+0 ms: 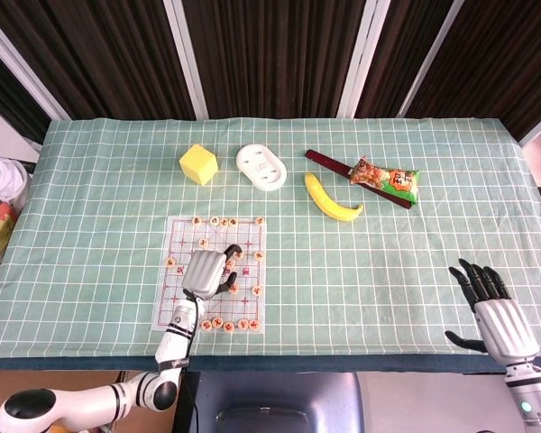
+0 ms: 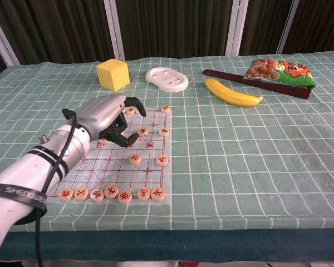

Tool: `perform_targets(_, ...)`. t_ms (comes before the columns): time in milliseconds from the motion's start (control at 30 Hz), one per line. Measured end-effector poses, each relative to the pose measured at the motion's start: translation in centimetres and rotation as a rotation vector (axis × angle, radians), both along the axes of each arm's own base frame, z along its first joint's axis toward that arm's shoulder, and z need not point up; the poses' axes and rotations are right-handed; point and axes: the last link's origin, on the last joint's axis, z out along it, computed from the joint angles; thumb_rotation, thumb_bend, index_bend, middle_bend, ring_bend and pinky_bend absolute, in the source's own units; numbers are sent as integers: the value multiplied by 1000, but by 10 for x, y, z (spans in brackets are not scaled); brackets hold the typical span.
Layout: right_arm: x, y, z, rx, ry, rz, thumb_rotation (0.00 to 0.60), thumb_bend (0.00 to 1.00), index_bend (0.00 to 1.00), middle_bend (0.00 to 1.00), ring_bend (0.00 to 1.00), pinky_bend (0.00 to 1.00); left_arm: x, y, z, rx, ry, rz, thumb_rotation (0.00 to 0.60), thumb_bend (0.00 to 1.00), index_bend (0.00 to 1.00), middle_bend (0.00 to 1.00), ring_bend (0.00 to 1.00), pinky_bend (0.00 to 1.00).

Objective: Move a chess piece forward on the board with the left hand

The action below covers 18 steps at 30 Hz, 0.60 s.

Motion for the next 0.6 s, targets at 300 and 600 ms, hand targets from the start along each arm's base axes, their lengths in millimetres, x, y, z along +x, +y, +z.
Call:
perform_targets(300,1,7,3,-13,12,19,600,218,0,0,0,0,-47,-50,99,69,44,-96,600,369,32,240,260,490)
perform_targets(600,9,16,-1,-8,32,63,600,217,0,0,0,0,-146,-153,214,155,114,12,600,379,0,0,0,124)
